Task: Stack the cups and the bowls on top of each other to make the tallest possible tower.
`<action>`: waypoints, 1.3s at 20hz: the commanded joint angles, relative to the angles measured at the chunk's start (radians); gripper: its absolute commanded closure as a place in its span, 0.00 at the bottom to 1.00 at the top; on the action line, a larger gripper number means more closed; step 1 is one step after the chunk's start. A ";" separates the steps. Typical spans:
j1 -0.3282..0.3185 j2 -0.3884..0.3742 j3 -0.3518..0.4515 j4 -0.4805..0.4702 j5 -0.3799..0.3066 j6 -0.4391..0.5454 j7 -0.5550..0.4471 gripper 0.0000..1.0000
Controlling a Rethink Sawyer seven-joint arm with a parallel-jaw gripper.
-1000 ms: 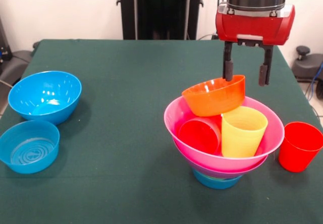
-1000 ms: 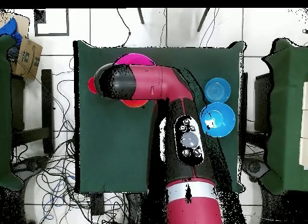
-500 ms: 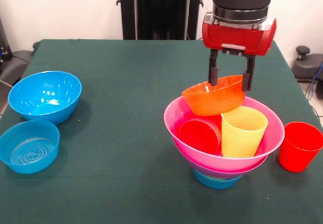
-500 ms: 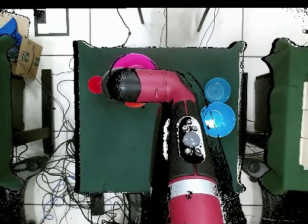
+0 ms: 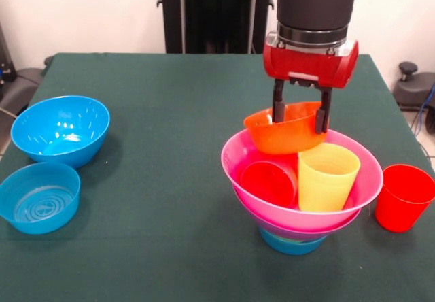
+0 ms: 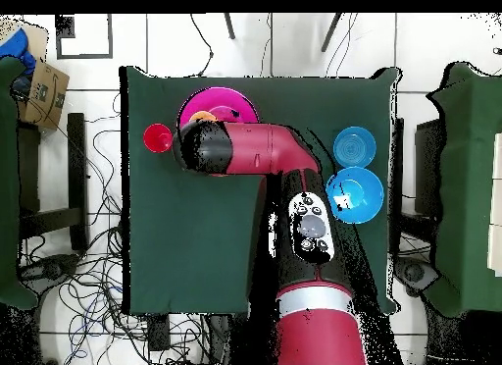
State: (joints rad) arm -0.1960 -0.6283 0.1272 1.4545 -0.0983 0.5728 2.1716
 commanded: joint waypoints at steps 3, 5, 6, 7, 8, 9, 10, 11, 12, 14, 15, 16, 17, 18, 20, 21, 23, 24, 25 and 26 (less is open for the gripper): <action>-0.013 0.075 0.035 0.116 -0.039 -0.087 0.033 0.00; -0.010 0.074 0.037 0.119 -0.030 -0.087 0.039 0.00; -0.008 0.074 0.038 0.121 -0.024 -0.087 0.043 0.00; -0.008 0.071 0.041 0.124 -0.016 -0.085 0.048 0.00; -0.006 0.071 0.041 0.126 -0.014 -0.086 0.051 0.00; -0.002 0.068 0.039 0.126 -0.011 -0.085 0.056 0.00; -0.002 0.068 0.039 0.128 -0.011 -0.090 0.057 0.00; 0.002 0.068 0.037 0.129 -0.012 -0.094 0.060 0.00; 0.001 0.068 0.039 0.131 -0.013 -0.103 0.061 0.00; 0.014 0.068 0.023 0.124 -0.026 -0.128 0.070 0.00; 0.027 0.066 0.002 0.118 -0.036 -0.155 0.086 0.00; 0.034 0.065 -0.008 0.117 -0.036 -0.164 0.099 0.00; 0.043 0.064 -0.021 0.118 -0.026 -0.171 0.112 1.00; 0.047 0.064 -0.025 0.116 -0.023 -0.168 0.117 1.00; 0.054 0.063 -0.033 0.113 -0.018 -0.163 0.127 1.00; 0.054 0.063 -0.030 0.110 -0.011 -0.142 0.119 1.00; 0.060 0.056 -0.028 0.100 -0.002 -0.096 0.105 1.00; 0.064 0.055 -0.029 0.099 0.004 -0.094 0.111 1.00; 0.061 0.051 -0.023 0.103 0.012 -0.093 0.112 1.00; 0.061 0.051 -0.021 0.103 0.016 -0.091 0.112 1.00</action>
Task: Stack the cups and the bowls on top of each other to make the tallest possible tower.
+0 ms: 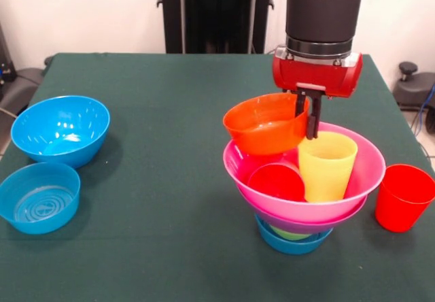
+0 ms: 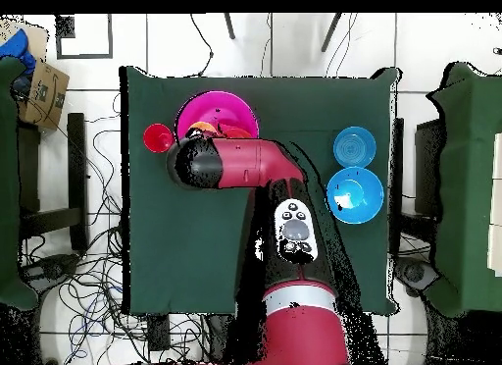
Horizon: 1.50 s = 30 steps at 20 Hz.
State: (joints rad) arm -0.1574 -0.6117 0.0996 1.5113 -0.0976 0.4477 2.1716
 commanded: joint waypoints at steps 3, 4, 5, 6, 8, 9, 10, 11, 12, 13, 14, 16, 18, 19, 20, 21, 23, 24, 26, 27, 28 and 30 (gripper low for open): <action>0.031 0.024 0.002 0.029 0.031 0.073 0.112 1.00; 0.032 0.021 0.001 0.024 0.036 0.086 0.110 1.00; 0.038 0.011 0.000 0.026 0.043 0.096 0.114 1.00; 0.042 0.008 -0.003 0.023 0.050 0.104 0.117 1.00; 0.056 0.007 -0.017 0.008 0.061 0.126 0.127 1.00; 0.064 0.006 -0.022 -0.001 0.068 0.140 0.131 1.00; 0.070 0.005 -0.026 -0.011 0.075 0.158 0.133 1.00; 0.073 0.004 -0.029 -0.023 0.082 0.175 0.132 1.00; 0.077 0.006 -0.030 -0.033 0.088 0.187 0.132 1.00; 0.079 0.007 -0.032 -0.040 0.092 0.195 0.132 1.00; 0.084 0.009 -0.037 -0.049 0.096 0.204 0.134 1.00; 0.090 0.009 -0.046 -0.060 0.102 0.219 0.136 1.00; 0.092 0.011 -0.055 -0.065 0.106 0.226 0.134 1.00; 0.095 0.013 -0.059 -0.071 0.107 0.232 0.135 1.00; 0.097 0.015 -0.062 -0.077 0.108 0.236 0.135 1.00; 0.098 0.018 -0.063 -0.081 0.111 0.239 0.136 1.00; 0.103 0.033 -0.068 -0.106 0.116 0.253 0.142 1.00; 0.105 0.043 -0.070 -0.124 0.120 0.262 0.145 1.00; 0.119 0.067 -0.080 -0.157 0.126 0.268 0.159 1.00; 0.126 0.081 -0.086 -0.182 0.130 0.276 0.165 1.00; 0.134 0.095 -0.094 -0.204 0.134 0.284 0.172 1.00; 0.147 0.117 -0.108 -0.246 0.139 0.306 0.181 1.00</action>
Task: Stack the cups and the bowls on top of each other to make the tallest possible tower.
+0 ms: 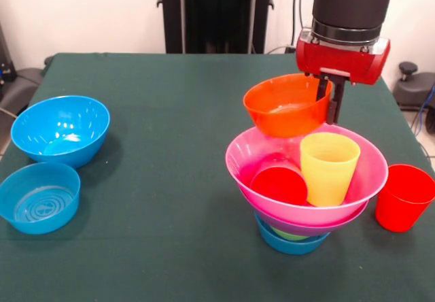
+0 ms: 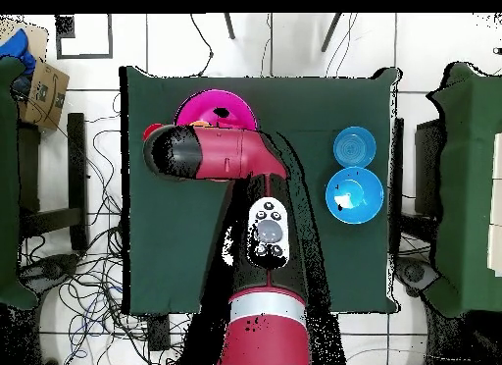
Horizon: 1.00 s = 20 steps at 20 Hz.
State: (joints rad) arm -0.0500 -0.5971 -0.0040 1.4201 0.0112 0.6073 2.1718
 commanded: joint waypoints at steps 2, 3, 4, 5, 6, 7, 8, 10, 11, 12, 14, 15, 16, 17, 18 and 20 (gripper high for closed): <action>0.051 0.130 -0.018 -0.213 0.039 0.182 0.189 1.00; 0.057 0.143 -0.026 -0.242 0.042 0.201 0.197 1.00; 0.067 0.157 -0.036 -0.270 0.045 0.219 0.209 1.00; 0.074 0.179 -0.046 -0.310 0.051 0.236 0.223 1.00; 0.080 0.196 -0.051 -0.339 0.057 0.244 0.232 1.00; 0.081 0.207 -0.054 -0.354 0.063 0.244 0.234 1.00; 0.084 0.224 -0.056 -0.380 0.070 0.248 0.237 1.00; 0.085 0.245 -0.063 -0.419 0.081 0.265 0.236 1.00; 0.079 0.238 -0.063 -0.409 0.085 0.269 0.225 1.00; 0.079 0.243 -0.064 -0.421 0.090 0.279 0.221 1.00; 0.077 0.218 -0.061 -0.381 0.101 0.270 0.212 1.00; 0.077 0.206 -0.062 -0.356 0.105 0.257 0.209 1.00; 0.083 0.207 -0.065 -0.359 0.110 0.261 0.213 1.00; 0.084 0.208 -0.067 -0.361 0.115 0.264 0.209 1.00; 0.086 0.210 -0.069 -0.362 0.120 0.268 0.206 1.00; 0.087 0.206 -0.067 -0.350 0.130 0.257 0.200 1.00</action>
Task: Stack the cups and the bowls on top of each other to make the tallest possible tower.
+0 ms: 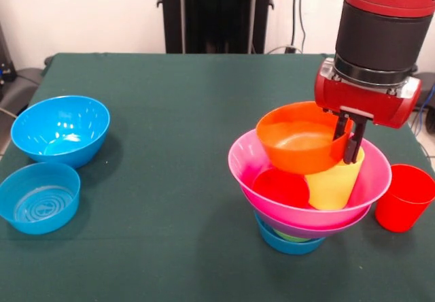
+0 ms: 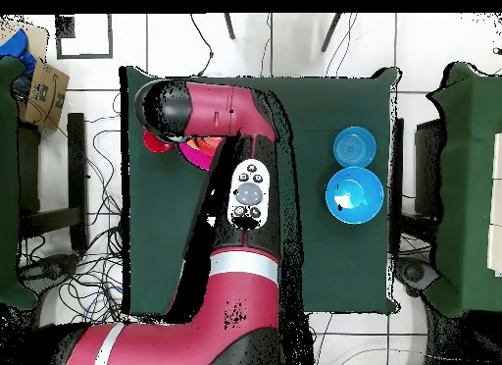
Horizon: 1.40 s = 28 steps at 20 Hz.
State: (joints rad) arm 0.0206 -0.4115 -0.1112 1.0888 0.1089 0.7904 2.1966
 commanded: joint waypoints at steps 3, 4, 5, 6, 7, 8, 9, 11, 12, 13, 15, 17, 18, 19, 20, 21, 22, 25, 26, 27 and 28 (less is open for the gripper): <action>0.019 0.017 0.037 -0.002 0.044 0.060 0.171 1.00; 0.020 0.015 0.035 0.003 0.046 0.057 0.170 1.00; 0.020 0.013 0.034 0.009 0.050 0.053 0.167 1.00; 0.022 0.006 0.031 0.018 0.052 0.054 0.165 1.00; 0.024 0.000 0.028 0.027 0.055 0.055 0.163 1.00; 0.026 -0.007 0.024 0.034 0.056 0.058 0.161 1.00; 0.025 -0.016 0.023 0.046 0.058 0.057 0.157 1.00; 0.026 -0.027 0.019 0.058 0.061 0.062 0.153 1.00; 0.028 -0.034 0.015 0.062 0.063 0.069 0.154 1.00; 0.029 -0.037 0.014 0.065 0.065 0.070 0.156 1.00; 0.032 -0.037 0.013 0.059 0.072 0.082 0.165 1.00; 0.037 -0.032 0.008 0.043 0.079 0.096 0.179 1.00; 0.041 -0.025 0.004 0.031 0.081 0.102 0.185 1.00; 0.046 -0.019 0.001 0.026 0.083 0.099 0.190 1.00; 0.049 -0.012 -0.002 0.017 0.084 0.100 0.193 1.00; 0.053 -0.010 -0.007 0.011 0.086 0.102 0.196 1.00; 0.056 -0.006 -0.011 0.003 0.089 0.103 0.197 1.00; 0.066 -0.003 -0.023 -0.012 0.098 0.114 0.202 1.00; 0.070 0.000 -0.026 -0.022 0.104 0.120 0.208 1.00; 0.073 0.002 -0.029 -0.021 0.108 0.116 0.209 1.00; 0.076 0.006 -0.032 -0.027 0.111 0.118 0.211 1.00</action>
State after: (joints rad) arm 0.0689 -0.4151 -0.1725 1.0816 0.1963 0.7998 2.1966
